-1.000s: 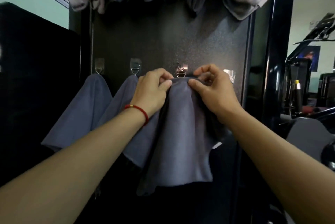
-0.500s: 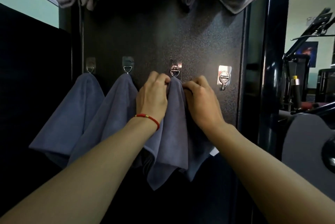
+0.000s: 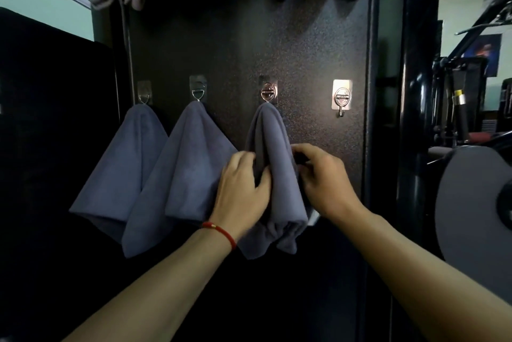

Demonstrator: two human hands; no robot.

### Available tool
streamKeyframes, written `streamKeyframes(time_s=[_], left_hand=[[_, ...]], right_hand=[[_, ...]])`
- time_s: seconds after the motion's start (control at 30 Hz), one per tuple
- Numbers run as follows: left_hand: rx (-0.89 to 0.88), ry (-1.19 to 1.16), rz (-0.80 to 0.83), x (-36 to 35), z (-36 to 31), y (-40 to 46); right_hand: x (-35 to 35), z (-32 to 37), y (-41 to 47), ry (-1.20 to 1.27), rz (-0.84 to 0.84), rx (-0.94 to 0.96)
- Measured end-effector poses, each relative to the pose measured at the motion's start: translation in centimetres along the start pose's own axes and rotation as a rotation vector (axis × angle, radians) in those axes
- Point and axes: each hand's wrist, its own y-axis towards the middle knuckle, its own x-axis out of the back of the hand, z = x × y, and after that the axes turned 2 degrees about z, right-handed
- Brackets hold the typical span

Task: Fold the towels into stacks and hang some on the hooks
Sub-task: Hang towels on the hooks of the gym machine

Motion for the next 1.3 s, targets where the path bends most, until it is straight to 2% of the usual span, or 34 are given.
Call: streamKeyframes(time_s=[0.1, 0.13, 0.2, 0.23, 0.27, 0.3, 0.37, 0.47, 0.5, 0.53, 0.6, 0.7, 0.77, 0.87, 1.0, 1.07, 1.17, 1.23, 1.3], left_hand=[[0.193, -0.298, 0.086, 1.4, -0.9, -0.5], [0.250, -0.407, 0.120, 1.5, -0.6, -0.6], [0.248, -0.450, 0.153, 1.7, -0.2, -0.9], [0.216, -0.367, 0.174, 1.8, -0.1, -1.0], [0.158, -0.223, 0.209, 1.8, 0.3, -1.0], [0.120, -0.050, 0.236, 1.8, 0.6, -1.0], [0.068, 0.157, 0.139, 1.9, 1.0, -0.9], [-0.127, 0.041, -0.176, 3.1, -0.1, -1.2], [-0.210, 0.029, -0.212, 3.3, -0.6, -1.2], [-0.282, 0.050, -0.188, 3.2, -0.9, -1.1], [-0.401, 0.207, -0.033, 2.2, -0.6, -1.2], [-0.374, 0.400, 0.155, 0.2, 1.0, -2.1], [-0.342, 0.415, 0.137, -0.4, 1.3, -2.9], [-0.374, 0.446, 0.015, -0.8, -0.5, -3.9], [-0.532, 0.495, -0.107, -2.9, -4.9, -6.0], [-0.650, 0.434, -0.058, -5.4, -6.9, -7.6], [-0.710, 0.220, 0.139, -11.0, -9.2, -10.9], [-0.617, 0.067, 0.315, -15.7, -9.6, -13.9], [-0.424, -0.036, 0.503, -20.2, -9.7, -17.1]], right_hand=[[0.5, 0.8, -0.4, 0.390, 0.087, -0.094], [0.7, 0.8, -0.7, 0.409, 0.125, -0.082], [0.6, 0.2, -1.7, 0.086, 0.130, 0.024], [0.3, -0.2, -2.2, -0.143, 0.075, 0.080], [0.0, -0.8, -2.8, -0.269, 0.041, 0.120], [-0.2, -1.4, -3.3, -0.298, 0.054, 0.127], [-0.2, -2.4, -4.3, -0.123, 0.150, 0.084], [0.5, -2.5, -5.3, 0.072, 0.187, 0.027], [0.8, -2.3, -5.6, 0.106, 0.185, 0.011], [0.8, -1.8, -5.8, 0.139, 0.190, -0.005], [0.5, -1.2, -6.2, 0.201, 0.219, -0.027], [-0.1, -1.5, -7.1, 0.309, 0.221, -0.063], [0.1, -2.3, -7.9, 0.324, 0.222, -0.104], [1.5, -3.8, -9.6, 0.252, 0.197, -0.097], [4.6, -7.5, -12.9, 0.183, 0.235, -0.153], [6.4, -9.8, -15.2, 0.113, 0.305, -0.185], [9.3, -13.4, -19.2, 0.004, 0.406, -0.214], [11.5, -15.9, -22.4, -0.072, 0.514, -0.267], [13.6, -18.8, -25.8, -0.173, 0.649, -0.354]])
